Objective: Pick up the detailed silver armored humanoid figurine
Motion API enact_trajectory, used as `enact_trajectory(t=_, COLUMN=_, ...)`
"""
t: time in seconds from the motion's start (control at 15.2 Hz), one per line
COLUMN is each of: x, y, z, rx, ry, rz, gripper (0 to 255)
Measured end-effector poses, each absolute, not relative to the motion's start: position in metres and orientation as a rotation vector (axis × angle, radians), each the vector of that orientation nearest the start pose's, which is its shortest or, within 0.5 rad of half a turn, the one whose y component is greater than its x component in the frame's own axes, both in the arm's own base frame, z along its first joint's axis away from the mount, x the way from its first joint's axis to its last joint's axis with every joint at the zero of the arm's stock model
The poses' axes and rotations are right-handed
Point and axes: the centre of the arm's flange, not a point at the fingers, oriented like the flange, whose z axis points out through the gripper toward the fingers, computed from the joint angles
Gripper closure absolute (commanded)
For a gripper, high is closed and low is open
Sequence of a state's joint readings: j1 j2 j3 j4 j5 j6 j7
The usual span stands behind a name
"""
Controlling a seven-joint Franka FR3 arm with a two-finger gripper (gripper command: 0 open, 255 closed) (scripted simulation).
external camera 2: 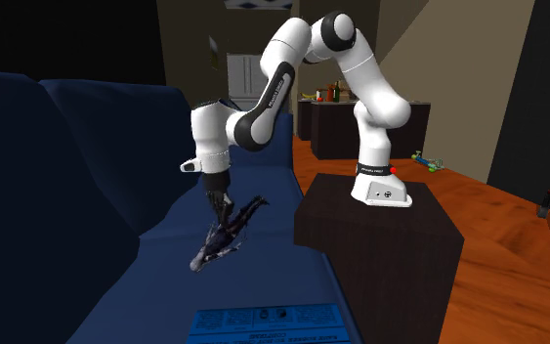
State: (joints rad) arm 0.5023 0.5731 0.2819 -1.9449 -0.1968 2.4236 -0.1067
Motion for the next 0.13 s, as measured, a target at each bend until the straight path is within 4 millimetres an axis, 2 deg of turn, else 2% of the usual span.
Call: enact_trajectory(t=0.13, x=0.4385, y=0.4289, z=0.1963, rx=-2.746, ry=-1.511, rz=0.109, gripper=255)
